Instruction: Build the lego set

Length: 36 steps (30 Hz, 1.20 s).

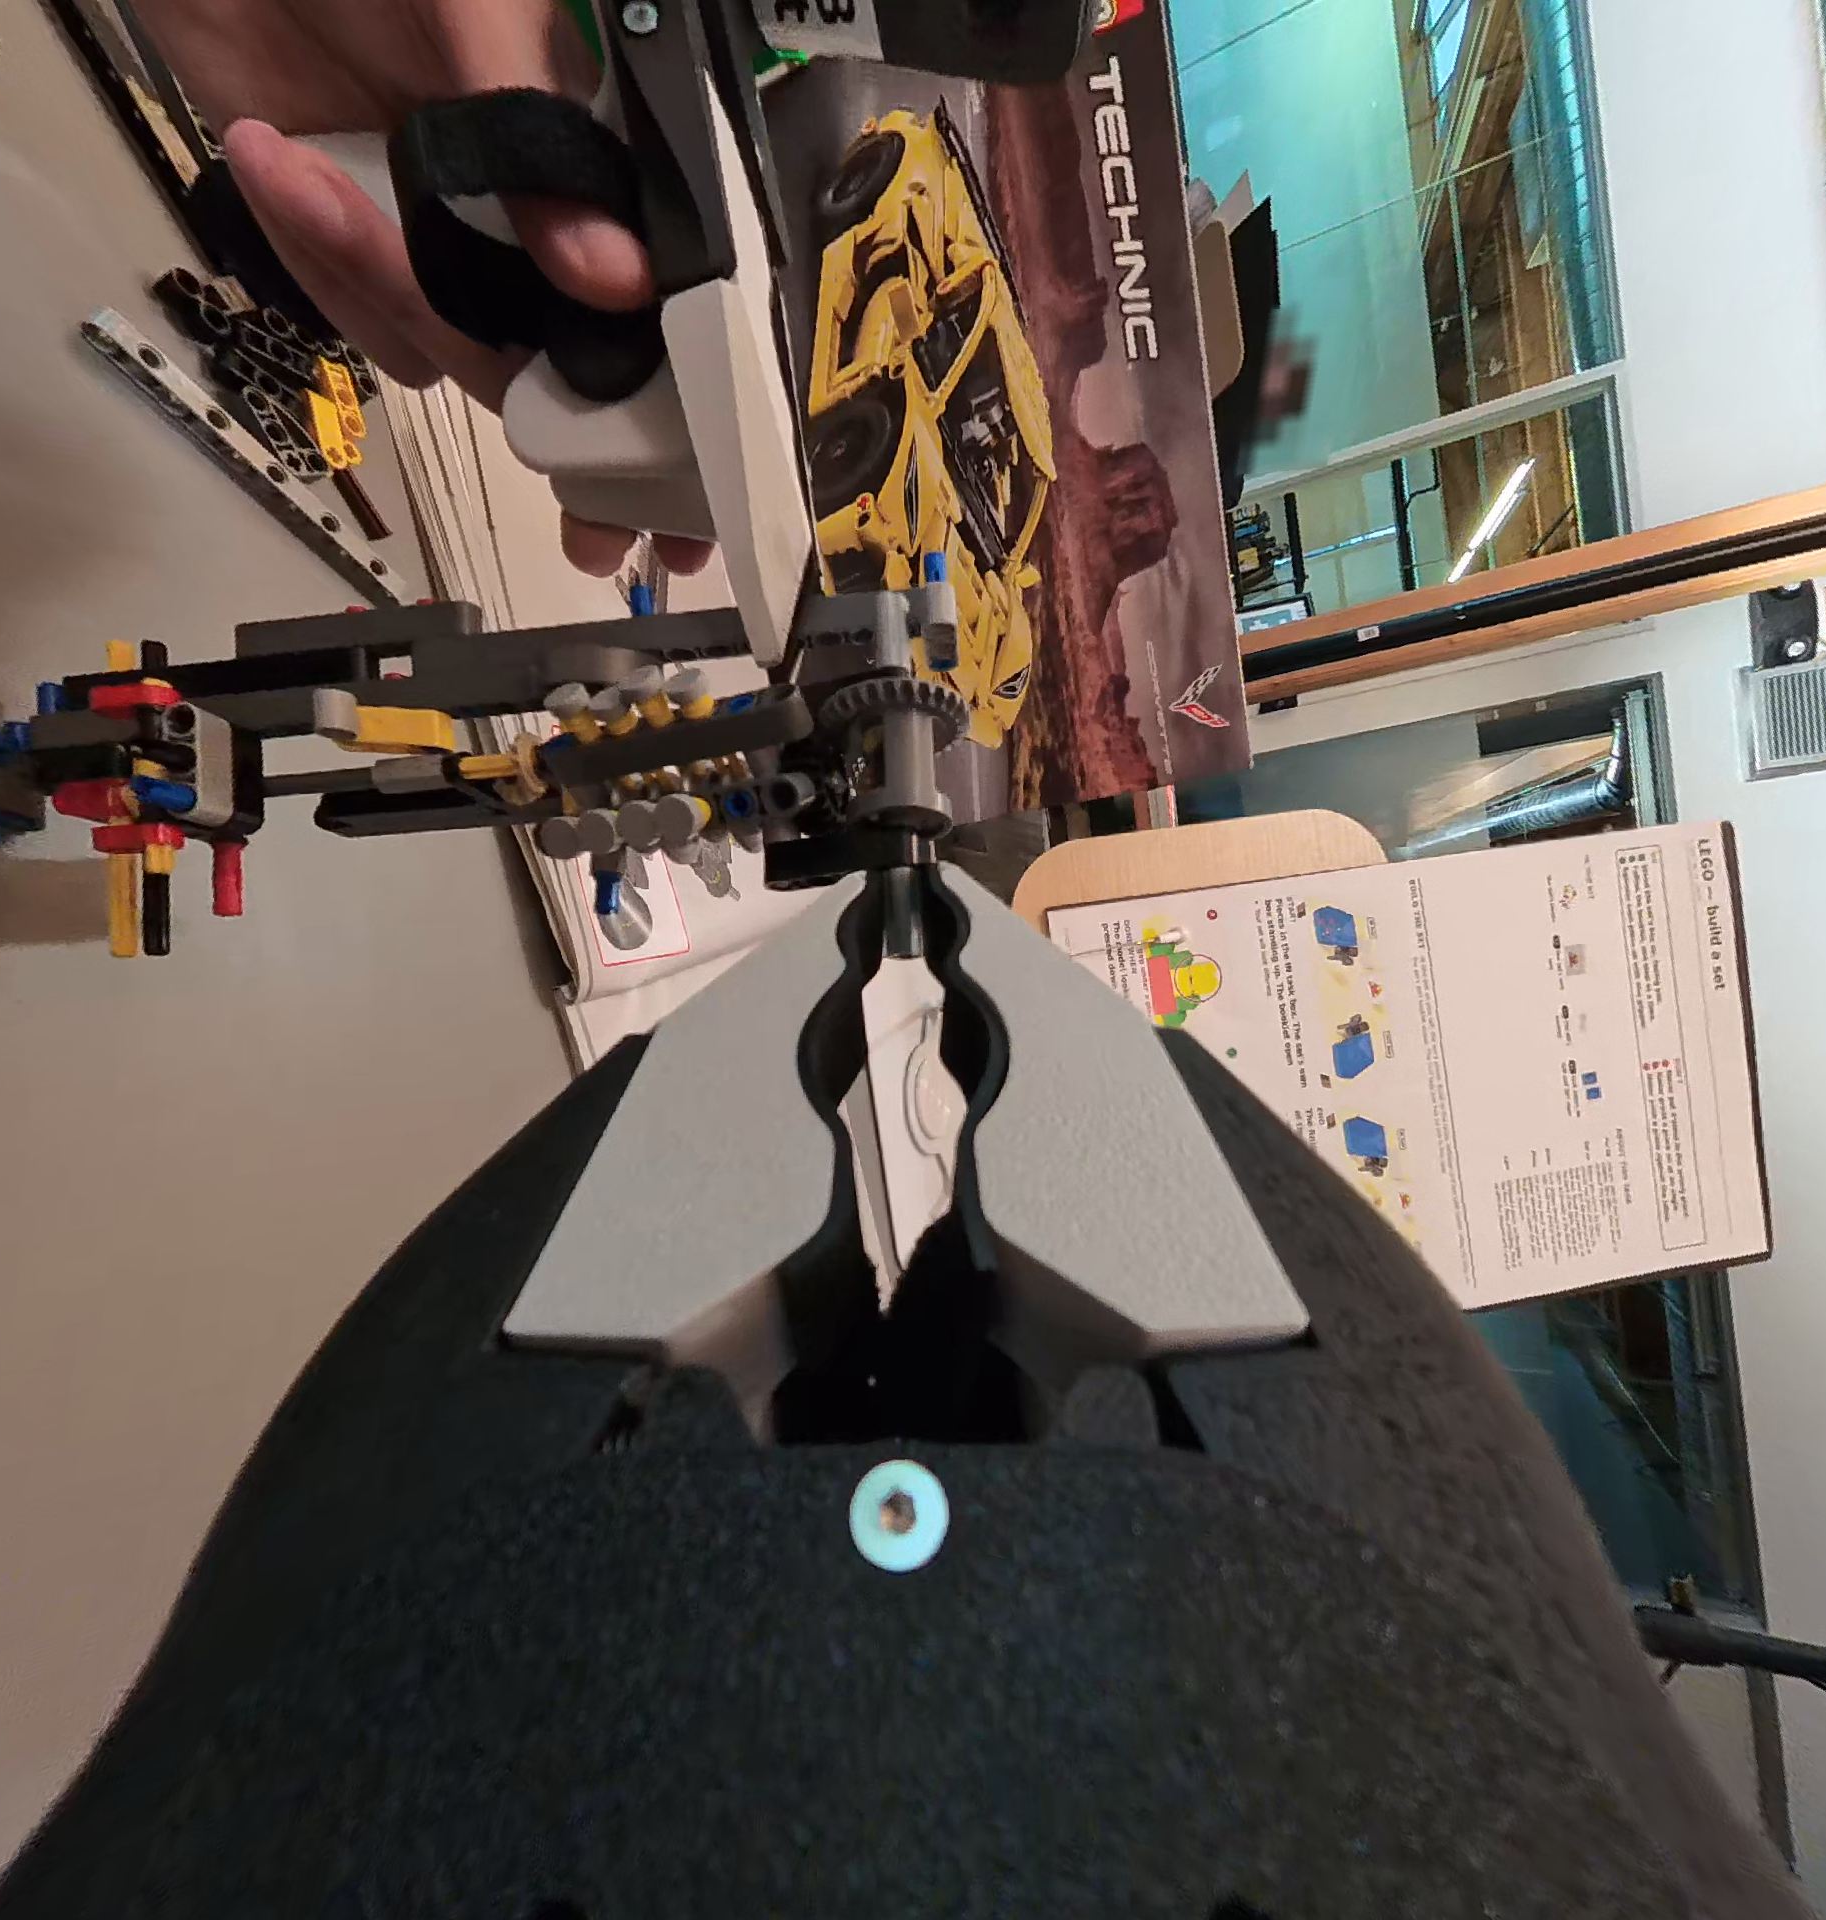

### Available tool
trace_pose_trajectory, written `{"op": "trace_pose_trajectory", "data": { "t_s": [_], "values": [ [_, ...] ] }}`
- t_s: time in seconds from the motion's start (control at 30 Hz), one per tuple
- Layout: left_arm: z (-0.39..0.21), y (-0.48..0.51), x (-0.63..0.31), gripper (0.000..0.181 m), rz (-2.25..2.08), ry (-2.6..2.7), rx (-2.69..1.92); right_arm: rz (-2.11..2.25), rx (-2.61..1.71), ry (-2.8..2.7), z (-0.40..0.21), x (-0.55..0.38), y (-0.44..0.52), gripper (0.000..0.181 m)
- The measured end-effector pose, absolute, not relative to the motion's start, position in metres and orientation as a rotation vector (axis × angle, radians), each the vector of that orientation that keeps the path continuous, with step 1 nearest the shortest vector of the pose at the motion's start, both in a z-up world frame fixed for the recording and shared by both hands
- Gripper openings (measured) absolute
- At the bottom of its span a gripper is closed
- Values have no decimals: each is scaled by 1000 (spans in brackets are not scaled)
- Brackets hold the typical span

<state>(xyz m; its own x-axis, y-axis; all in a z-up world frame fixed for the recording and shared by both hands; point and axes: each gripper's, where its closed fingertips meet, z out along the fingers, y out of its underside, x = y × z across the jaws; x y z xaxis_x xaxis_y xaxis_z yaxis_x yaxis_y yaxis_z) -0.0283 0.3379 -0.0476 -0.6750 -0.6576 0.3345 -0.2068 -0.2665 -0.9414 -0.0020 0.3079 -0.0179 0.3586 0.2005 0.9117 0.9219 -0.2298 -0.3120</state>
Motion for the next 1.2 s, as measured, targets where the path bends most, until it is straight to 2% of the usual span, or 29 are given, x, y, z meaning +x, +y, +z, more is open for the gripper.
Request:
{"op": "trace_pose_trajectory", "data": {
  "t_s": [0.33,0.53,1.2],
  "values": [
    [-46,338,-28,6,-2024,1648,-1035,-962,-1687,-1062,-15,-3,306,6],
    [-45,335,-29,6,-2025,1663,-1025,-793,-1702,-1023,-17,-10,308,6],
    [-41,335,-42,7,-2119,1699,-959,-1045,-1658,-1120,-21,-20,313,6]
  ]
}}
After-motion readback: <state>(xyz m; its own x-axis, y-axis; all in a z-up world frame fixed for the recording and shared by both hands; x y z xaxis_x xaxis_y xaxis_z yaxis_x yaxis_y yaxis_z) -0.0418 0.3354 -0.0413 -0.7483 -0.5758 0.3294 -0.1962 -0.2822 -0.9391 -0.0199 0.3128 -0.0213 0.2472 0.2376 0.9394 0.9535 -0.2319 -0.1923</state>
